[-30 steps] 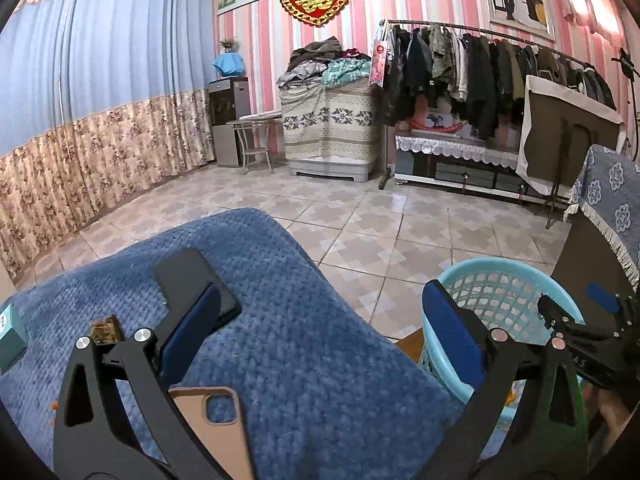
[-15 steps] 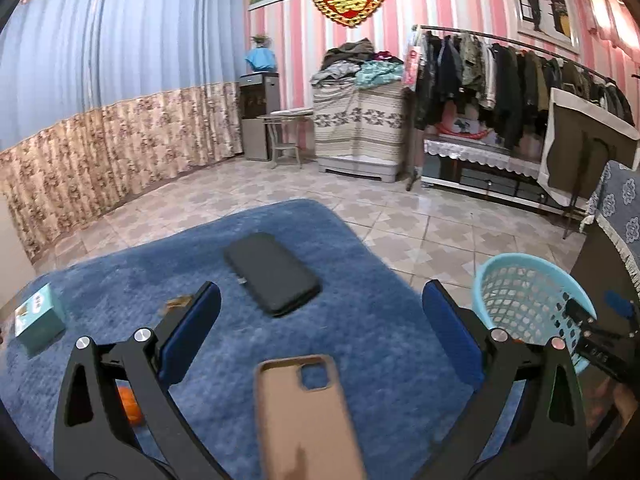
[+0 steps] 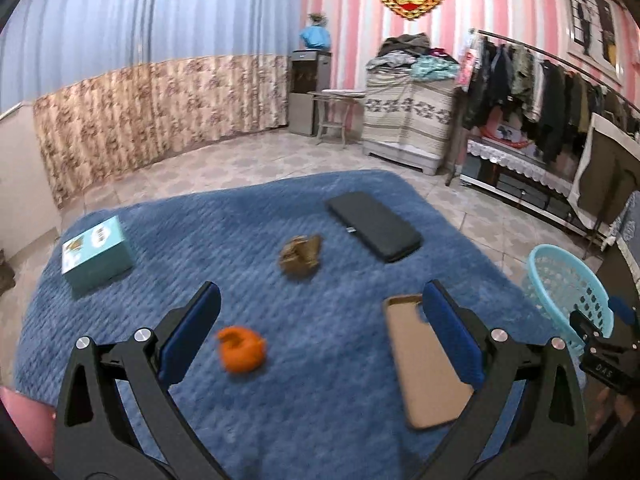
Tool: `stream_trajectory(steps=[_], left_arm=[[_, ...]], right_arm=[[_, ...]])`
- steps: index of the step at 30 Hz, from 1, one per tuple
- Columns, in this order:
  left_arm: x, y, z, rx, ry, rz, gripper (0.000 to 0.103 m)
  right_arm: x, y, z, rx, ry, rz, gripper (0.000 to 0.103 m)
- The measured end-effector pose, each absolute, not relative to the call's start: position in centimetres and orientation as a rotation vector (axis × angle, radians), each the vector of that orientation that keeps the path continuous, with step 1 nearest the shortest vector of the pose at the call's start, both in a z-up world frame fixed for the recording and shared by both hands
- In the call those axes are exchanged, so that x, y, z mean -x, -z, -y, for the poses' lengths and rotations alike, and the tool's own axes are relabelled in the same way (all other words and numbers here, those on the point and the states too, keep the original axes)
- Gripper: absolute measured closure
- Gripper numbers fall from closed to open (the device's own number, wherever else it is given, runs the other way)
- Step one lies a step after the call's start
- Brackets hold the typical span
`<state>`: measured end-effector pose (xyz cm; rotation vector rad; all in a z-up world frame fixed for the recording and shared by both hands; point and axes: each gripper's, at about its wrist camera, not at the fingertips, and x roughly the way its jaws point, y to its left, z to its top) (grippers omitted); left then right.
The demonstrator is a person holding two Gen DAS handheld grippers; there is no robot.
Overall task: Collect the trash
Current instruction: 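Move both tools back over the rug toward the remaining peel and paper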
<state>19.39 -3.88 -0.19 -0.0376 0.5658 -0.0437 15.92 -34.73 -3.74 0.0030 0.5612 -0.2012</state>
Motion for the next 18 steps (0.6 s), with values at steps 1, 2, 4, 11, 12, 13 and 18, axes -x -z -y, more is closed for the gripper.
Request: stream_trajectory(steps=[1,2,4,11,12,13,18], left_arm=[[-19.3,0.4,3.2,0.039,0.032,-0.569,0.005],[-19.2,0.5,2.8,0.04,0.024,-0.571,0.005],[-19.0,1.1,1.4,0.047,0.003,-0.584,0.005],[-18.9,3.1,-2.1,0.07,-0.054,-0.631,0.005],[-18.9,3.5,-2.6,0.077,-0.06,-0.641,0.005],[-18.8,3.9,-2.9,0.081,-0.063,-0.648,0.005],[-19.3,5.6,-3.7,0.083,-0.071,-0.694,0.006]], right_arm=[[-15.8,3.8,34.3,-0.003,0.195,-0.565,0.005],[-15.8,3.8,33.7,-0.003,0.186,-0.571,0.004],[-15.9,3.7,32.9,0.0,0.178,-0.577,0.005],[-16.1,4.1,30.4,0.017,0.154,-0.59,0.004],[-16.1,4.2,30.2,0.019,0.154,-0.591,0.004],[-16.1,4.3,30.2,0.018,0.155,-0.593,0.004],[-16.3,5.0,29.9,0.005,0.159,-0.605,0.005]])
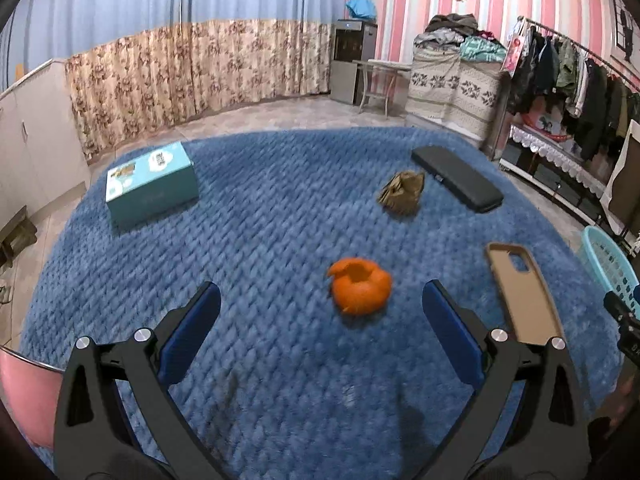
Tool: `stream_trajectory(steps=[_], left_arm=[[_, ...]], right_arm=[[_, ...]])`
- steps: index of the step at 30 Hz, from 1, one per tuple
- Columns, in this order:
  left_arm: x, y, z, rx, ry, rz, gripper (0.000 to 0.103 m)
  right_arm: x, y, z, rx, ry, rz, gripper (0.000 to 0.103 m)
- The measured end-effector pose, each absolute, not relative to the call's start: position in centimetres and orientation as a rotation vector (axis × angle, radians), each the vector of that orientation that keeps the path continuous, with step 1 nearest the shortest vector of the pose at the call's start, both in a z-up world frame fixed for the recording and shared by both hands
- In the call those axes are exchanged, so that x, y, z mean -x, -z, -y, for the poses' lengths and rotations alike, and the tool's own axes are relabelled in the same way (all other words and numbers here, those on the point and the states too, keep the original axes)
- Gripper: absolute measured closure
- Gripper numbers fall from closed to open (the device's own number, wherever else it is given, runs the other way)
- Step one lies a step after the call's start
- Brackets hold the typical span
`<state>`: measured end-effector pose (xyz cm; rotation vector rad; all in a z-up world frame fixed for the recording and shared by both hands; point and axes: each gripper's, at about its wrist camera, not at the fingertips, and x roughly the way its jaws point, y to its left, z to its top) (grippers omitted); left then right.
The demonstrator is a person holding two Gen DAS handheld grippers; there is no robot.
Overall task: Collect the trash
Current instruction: 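Move both tools back over the rug toward the remaining peel and paper, then grasp the tangerine peel with the left tool while the right tool grasps the crumpled brown paper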
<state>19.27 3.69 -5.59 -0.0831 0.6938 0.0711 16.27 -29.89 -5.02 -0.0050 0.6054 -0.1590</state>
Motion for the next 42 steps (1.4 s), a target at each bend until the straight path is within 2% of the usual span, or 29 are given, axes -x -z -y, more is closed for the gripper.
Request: stream_trajectory(steps=[11,13,15,18,20,22,23,26,37,42], left_arm=[[-21.5,7.6,-2.1,0.081,-0.04,-0.741,0.006],[-22.1,7.8,-1.6,0.07,-0.027,-0.749,0.014],[-22.9,8.2,-1.1,0.073,-0.004,-0.775,0.028],[-24.0,9.2,-1.0,0.098,0.007,-0.825,0.036],[-24.3,9.7,-1.0,0.118,0.017,-0.845,0.049],[-24.2,9.7,-1.1,0.14,0.03,-0.837,0.055],[-24.1,9.6,-1.1,0.149,0.042,-0.83,0.066],[-23.7,9.2,-1.1,0.152,0.061,-0.803,0.074],[-24.5,6.2,-7.5,0.114,-0.25,-0.625,0.075],[-24.9,6.7,-9.8,0.176,-0.338,-0.621,0.075]], right_arm=[[-16.8,6.2,29.3,-0.013,0.156,-0.63,0.005],[-16.7,6.2,29.2,-0.007,0.151,-0.631,0.005],[-16.7,6.2,28.9,0.0,0.148,-0.631,0.005],[-16.7,6.2,28.6,0.011,0.141,-0.631,0.005],[-16.8,6.1,28.4,0.018,0.137,-0.629,0.005],[-16.8,6.1,28.3,0.025,0.133,-0.631,0.005],[-16.9,6.1,28.2,0.028,0.128,-0.634,0.005],[-17.5,6.0,27.5,0.031,0.109,-0.639,0.005],[-22.8,3.9,21.8,0.048,-0.048,-0.612,0.005],[-25.8,3.8,18.0,0.065,-0.127,-0.624,0.005]])
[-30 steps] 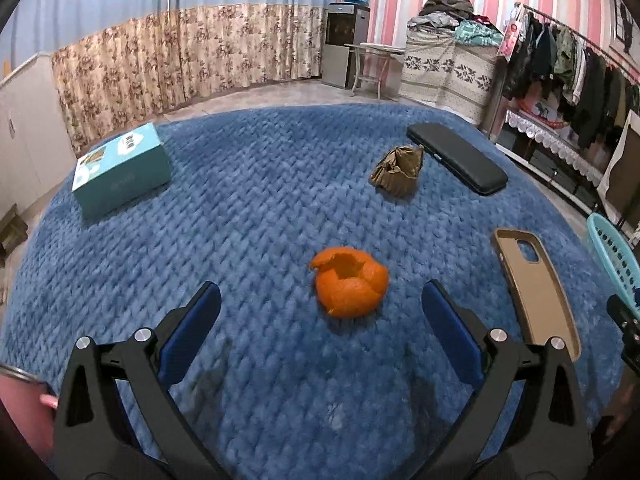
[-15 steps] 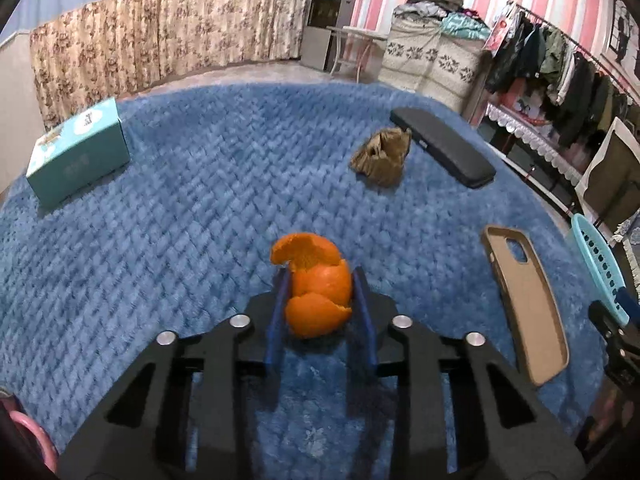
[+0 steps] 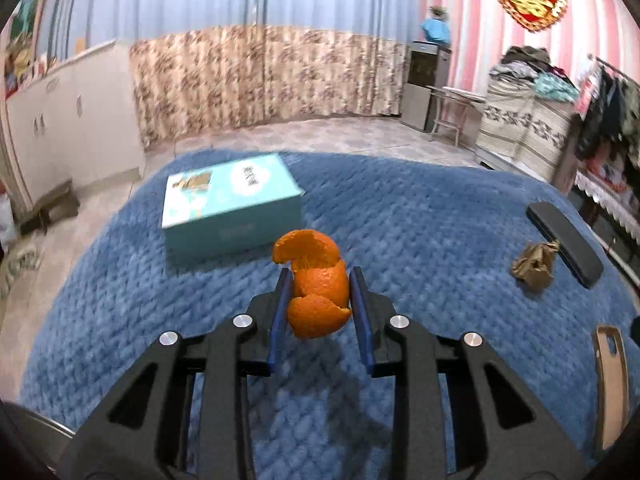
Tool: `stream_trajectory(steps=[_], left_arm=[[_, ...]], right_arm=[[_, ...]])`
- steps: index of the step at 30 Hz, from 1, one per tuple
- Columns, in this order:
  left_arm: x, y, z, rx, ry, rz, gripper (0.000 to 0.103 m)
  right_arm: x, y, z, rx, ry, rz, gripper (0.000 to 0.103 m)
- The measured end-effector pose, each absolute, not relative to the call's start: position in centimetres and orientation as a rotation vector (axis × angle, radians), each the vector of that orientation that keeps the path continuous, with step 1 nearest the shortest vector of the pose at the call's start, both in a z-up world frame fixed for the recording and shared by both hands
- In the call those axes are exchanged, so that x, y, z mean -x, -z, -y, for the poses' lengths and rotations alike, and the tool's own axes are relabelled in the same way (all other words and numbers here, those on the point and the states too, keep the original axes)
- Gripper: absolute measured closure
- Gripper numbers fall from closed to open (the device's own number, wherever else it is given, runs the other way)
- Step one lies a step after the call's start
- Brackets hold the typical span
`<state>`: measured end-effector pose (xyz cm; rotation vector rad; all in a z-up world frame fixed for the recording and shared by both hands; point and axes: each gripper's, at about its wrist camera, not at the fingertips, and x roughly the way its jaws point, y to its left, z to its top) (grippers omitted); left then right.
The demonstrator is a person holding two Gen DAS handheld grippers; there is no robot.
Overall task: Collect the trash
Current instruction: 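Grasp the tangerine peel with the left tool while the right tool grasps the crumpled brown paper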
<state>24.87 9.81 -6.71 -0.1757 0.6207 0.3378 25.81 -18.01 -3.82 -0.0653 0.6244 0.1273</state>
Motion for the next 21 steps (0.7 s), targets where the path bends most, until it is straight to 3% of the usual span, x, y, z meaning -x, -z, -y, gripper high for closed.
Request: stream_trajectory(steps=[15,17,19,21], left_arm=[[-25.7,8.1,-11.7,0.215,-0.331,-0.645,0.075],[-25.8,8.2,-11.7,0.215,-0.331,-0.647,0.075],[-25.8,8.2,-11.7,0.212,-0.33,-0.646,0.075],[-25.8,8.3,-11.6,0.207,-0.33,-0.646,0.075]], right_arm=[[-36.0,6.5,9.4,0.073,-0.24,-0.792,0.005],[-36.6,7.1,8.9,0.085,-0.254,-0.82,0.01],[-36.9,7.6,8.6,0.085,-0.267,-0.839,0.034],[-37.2,8.2,8.5,0.067,-0.285,-0.861,0.046]])
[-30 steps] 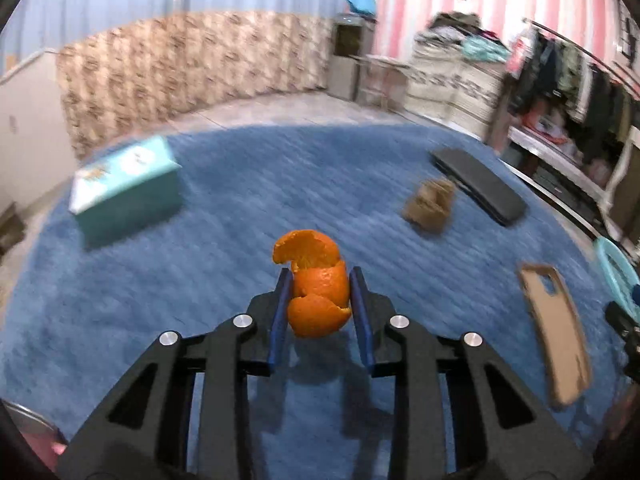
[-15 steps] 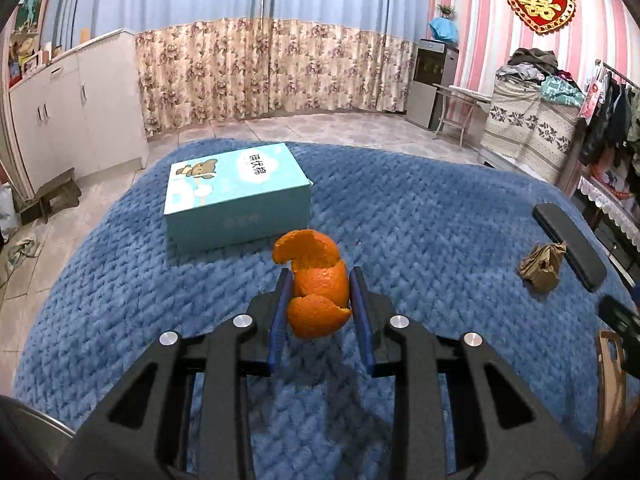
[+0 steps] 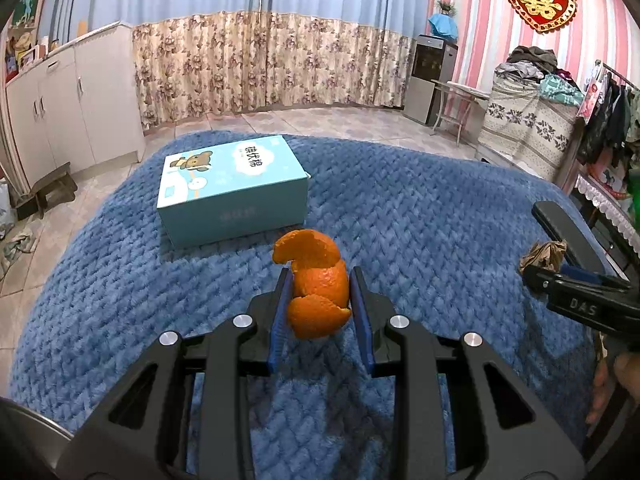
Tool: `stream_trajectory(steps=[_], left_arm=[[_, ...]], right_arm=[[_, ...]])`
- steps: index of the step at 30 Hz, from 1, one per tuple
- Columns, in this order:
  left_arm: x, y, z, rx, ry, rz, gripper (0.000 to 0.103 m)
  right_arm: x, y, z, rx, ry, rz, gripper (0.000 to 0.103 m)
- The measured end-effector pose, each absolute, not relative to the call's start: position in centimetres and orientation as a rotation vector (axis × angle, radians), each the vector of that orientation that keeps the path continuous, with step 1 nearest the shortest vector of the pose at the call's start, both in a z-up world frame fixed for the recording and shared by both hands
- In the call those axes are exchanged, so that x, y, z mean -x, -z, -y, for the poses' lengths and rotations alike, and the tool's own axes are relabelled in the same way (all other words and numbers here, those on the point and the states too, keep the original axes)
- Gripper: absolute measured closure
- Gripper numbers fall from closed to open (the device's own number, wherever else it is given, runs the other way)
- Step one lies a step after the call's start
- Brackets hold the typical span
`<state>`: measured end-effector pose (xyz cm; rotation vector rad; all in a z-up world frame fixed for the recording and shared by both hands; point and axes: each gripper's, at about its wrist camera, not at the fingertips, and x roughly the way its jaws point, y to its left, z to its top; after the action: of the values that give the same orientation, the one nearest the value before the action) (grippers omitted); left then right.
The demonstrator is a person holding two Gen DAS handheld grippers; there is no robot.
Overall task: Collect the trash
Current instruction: 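Grasp the tangerine peel with the left tool while the right tool grasps the crumpled brown paper, then carry the tangerine peel and brown paper in both tools over the basket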
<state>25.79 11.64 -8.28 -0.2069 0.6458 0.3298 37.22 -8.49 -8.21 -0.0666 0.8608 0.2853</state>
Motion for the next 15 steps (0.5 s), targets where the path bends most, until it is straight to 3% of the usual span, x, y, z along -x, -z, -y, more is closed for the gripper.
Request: stream_trajectory(steps=[4,15], left_arm=[[-25.9,8.4,-11.6,0.205,-0.331,-0.646,0.075],[-25.9,8.6,-11.0,0.168,-0.351,-0.645,0.075]], right_arm=[[-36.6,7.9,9.1,0.039,-0.315,-0.836,0.06],[-31.6,2.7,16.2,-0.045,-0.292,-0.663,0.062]])
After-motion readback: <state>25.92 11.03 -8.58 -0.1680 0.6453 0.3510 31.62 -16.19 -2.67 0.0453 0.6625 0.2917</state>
